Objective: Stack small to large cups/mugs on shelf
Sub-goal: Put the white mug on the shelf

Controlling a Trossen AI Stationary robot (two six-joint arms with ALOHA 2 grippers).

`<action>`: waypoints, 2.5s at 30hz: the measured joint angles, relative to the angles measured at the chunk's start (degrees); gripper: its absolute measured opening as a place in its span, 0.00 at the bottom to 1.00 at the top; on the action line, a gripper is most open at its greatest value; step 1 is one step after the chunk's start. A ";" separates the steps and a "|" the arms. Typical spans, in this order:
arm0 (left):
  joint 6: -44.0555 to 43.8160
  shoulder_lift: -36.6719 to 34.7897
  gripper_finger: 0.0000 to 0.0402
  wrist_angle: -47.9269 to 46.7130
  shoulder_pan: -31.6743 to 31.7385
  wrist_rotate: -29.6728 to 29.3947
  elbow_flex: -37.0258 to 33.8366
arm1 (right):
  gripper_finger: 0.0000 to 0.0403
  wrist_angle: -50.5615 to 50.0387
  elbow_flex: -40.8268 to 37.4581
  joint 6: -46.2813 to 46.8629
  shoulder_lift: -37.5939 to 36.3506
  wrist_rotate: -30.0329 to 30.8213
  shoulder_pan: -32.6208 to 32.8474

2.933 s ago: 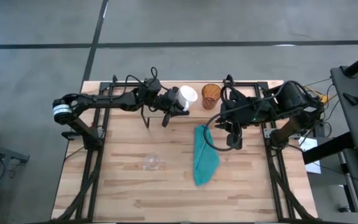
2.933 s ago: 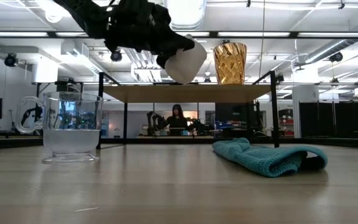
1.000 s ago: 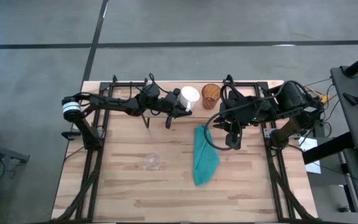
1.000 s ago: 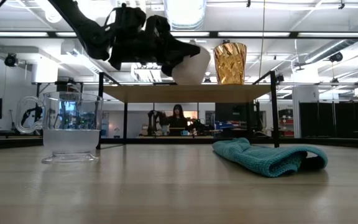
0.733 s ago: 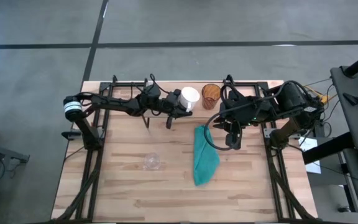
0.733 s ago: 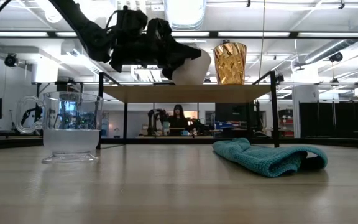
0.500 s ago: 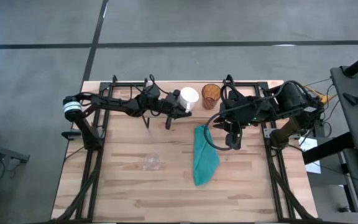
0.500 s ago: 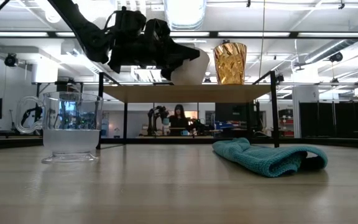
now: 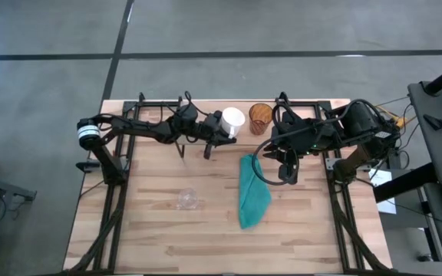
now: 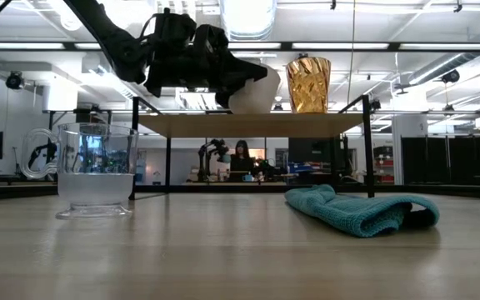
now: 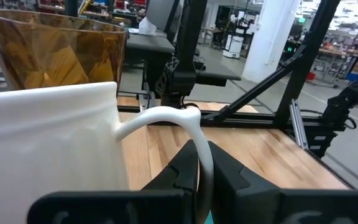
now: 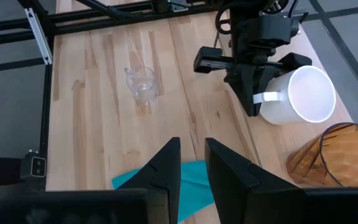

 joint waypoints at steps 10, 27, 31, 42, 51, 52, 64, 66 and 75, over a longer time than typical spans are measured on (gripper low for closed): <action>-0.87 0.20 0.08 -1.51 0.00 -0.16 -0.35 | 0.17 0.00 0.00 0.00 0.00 0.00 0.00; -0.52 -0.80 0.16 -2.29 0.02 -0.75 -0.33 | 0.17 0.02 0.00 0.00 0.00 0.00 0.02; -0.44 -1.55 0.16 -3.26 0.02 -0.75 -0.34 | 0.17 0.00 0.00 0.00 0.00 -0.02 0.01; -0.46 -3.17 0.16 -8.74 0.04 -0.77 -0.32 | 0.17 -0.01 0.00 0.00 0.00 -0.03 0.02; 0.13 -7.49 0.16 -14.08 0.27 -0.92 -0.43 | 0.17 -0.05 0.00 -1.13 0.00 -0.04 0.01; 0.15 -7.78 0.16 -14.02 0.35 -1.16 -0.43 | 0.17 -0.05 0.01 -1.29 0.00 -0.04 0.01; 0.19 -9.49 0.16 -16.47 1.42 -1.88 -0.71 | 0.17 -0.16 0.00 -1.35 0.00 -0.07 0.02; 1.03 -9.51 0.16 -18.35 1.44 -1.98 -0.73 | 0.17 -0.16 0.01 -1.36 0.00 -0.07 0.02; 3.10 -9.49 0.16 -19.99 1.94 -3.30 -1.37 | 0.17 -0.16 0.00 -1.33 0.00 -0.08 0.02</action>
